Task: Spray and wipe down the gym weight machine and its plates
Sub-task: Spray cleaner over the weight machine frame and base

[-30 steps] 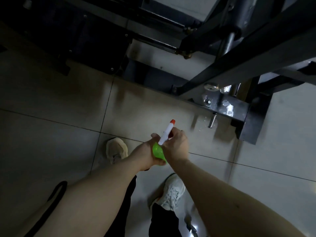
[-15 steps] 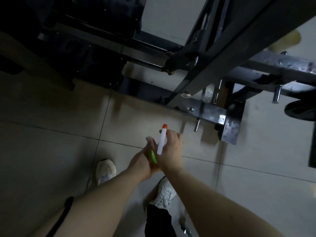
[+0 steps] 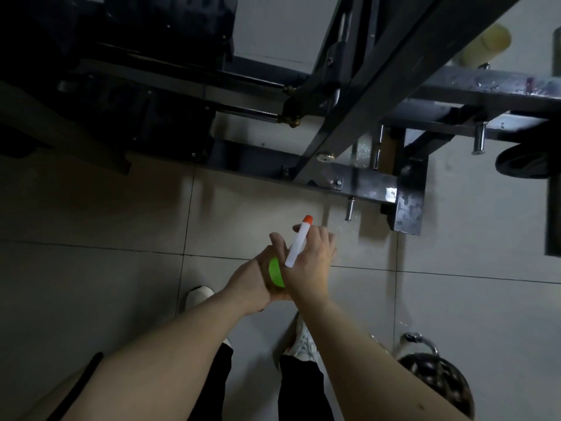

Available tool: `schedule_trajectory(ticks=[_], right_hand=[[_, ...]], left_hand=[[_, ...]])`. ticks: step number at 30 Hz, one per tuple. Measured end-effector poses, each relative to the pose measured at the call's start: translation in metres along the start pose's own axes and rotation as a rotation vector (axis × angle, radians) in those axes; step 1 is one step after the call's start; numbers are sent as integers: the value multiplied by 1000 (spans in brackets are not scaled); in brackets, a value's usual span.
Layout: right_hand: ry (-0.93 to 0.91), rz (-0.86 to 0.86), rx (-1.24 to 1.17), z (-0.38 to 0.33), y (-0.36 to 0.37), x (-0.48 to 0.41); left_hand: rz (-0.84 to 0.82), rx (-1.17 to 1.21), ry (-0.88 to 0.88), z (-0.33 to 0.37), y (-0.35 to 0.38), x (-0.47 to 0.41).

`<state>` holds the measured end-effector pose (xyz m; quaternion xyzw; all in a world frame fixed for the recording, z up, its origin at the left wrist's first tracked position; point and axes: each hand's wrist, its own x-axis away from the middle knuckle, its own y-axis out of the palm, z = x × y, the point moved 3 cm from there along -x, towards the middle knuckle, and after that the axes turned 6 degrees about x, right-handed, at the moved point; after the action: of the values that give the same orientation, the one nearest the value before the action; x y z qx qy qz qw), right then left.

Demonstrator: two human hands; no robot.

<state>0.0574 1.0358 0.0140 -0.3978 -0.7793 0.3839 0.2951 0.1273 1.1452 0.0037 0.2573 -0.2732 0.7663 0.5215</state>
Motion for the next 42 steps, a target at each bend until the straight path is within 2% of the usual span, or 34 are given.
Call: schedule_trajectory(ticks=[4, 5, 6, 9, 13, 16, 21, 26, 29, 31, 34, 35, 36, 39, 42], right_hand=[[20, 53, -17, -10, -13, -2], [28, 61, -27, -15, -16, -2], [30, 58, -30, -20, -19, -2], [-3, 40, 6, -29, -28, -2], [-24, 33, 1, -34, -39, -4], [-24, 96, -22, -45, -48, -5], [-12, 115, -81, -64, -59, -6], [-60, 112, -3, -60, -65, -10], [-74, 104, -125, -75, -77, -4], [-21, 88, -242, -88, -85, -1], [96, 51, -336, -112, -99, 0], [127, 50, -364, -119, -105, 1], [147, 62, -381, -126, -111, 2], [136, 136, -363, -145, -125, 6], [148, 215, -327, -156, -139, 5]], left_hand=[[-83, 46, -13, 17, -4, -1], [-73, 89, -7, 21, -4, 0], [-58, 23, 26, 25, -5, 4], [-29, 19, 44, 32, -10, 13], [-93, 88, 18, 44, -16, 18], [-103, 70, 24, 51, -16, 19], [-221, 487, -39, 64, -16, 24], [-112, 44, 68, 73, -31, 34], [-93, -1, 137, 78, -33, 35], [-104, 209, 15, 86, -34, 41], [-229, 1033, -266, 110, -37, 57], [-224, 1310, -400, 117, -39, 63], [-185, 1428, -480, 118, -42, 64], [-201, 1307, -440, 142, -52, 77], [-210, 1308, -451, 158, -58, 84]])
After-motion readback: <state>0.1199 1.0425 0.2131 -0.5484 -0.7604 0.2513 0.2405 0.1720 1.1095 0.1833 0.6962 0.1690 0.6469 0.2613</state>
